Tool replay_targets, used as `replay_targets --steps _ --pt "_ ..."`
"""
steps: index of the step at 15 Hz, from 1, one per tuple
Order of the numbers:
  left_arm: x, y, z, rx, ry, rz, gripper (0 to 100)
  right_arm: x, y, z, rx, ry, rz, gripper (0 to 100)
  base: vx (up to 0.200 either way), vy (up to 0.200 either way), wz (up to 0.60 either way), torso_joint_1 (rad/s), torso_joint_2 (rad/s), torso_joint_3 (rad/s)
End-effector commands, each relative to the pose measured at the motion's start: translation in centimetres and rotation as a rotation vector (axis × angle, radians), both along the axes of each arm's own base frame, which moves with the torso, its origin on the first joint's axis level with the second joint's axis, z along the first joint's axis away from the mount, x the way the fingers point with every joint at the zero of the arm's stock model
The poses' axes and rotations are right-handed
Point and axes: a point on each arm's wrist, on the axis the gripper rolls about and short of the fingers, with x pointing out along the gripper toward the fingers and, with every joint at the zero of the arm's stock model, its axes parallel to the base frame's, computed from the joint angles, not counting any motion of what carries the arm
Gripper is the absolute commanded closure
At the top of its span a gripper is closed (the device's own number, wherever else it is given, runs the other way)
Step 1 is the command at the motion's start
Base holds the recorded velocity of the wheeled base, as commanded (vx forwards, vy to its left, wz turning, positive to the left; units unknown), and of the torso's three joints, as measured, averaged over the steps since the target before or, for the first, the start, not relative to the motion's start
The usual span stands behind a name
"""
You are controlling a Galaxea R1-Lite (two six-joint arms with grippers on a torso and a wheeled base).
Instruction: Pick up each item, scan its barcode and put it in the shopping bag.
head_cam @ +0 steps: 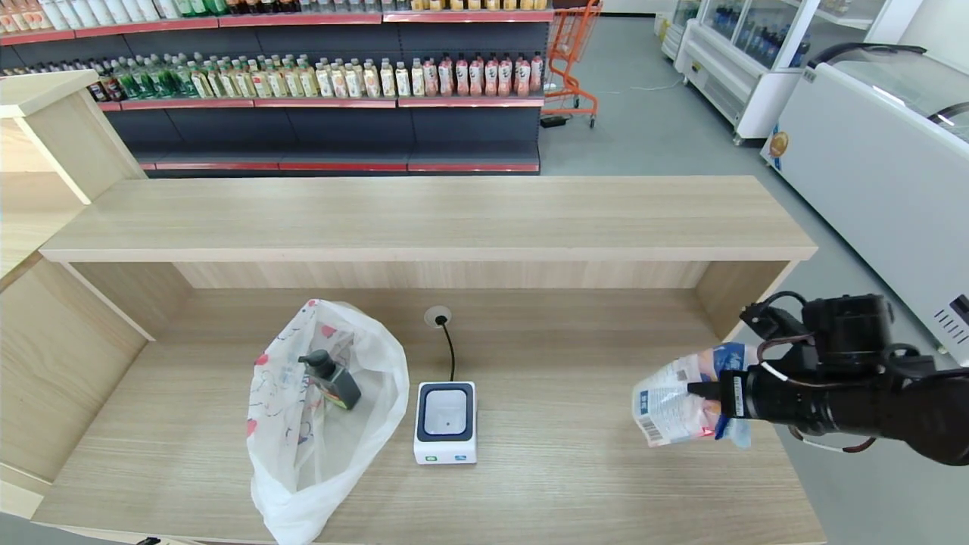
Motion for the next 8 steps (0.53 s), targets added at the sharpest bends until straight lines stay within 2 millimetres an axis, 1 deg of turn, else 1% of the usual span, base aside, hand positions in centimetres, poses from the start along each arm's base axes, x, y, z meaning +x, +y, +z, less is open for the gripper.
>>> replay_targets --steps 1,2,4,6,8 --pt "0.0 0.0 0.0 0.0 0.0 0.0 0 -4.2 -1.9 4.6 0.108 -0.246 0.302 100 0.0 0.0 0.0 0.0 0.0 0.0" --pt "0.0 0.0 0.0 0.0 0.0 0.0 0 -5.0 -1.9 5.2 0.169 -0.287 0.429 100 0.0 0.0 0.0 0.0 0.0 0.0" --pt "0.0 0.0 0.0 0.0 0.0 0.0 0 -6.3 -1.5 6.0 0.254 -0.349 0.623 100 0.0 0.0 0.0 0.0 0.0 0.0" --pt "0.0 0.0 0.0 0.0 0.0 0.0 0 -6.9 -0.7 6.6 0.3 -0.374 0.737 100 0.0 0.0 0.0 0.0 0.0 0.0" --pt "0.0 0.0 0.0 0.0 0.0 0.0 0 -7.5 0.3 7.1 0.308 -0.387 0.792 100 0.0 0.0 0.0 0.0 0.0 0.0"
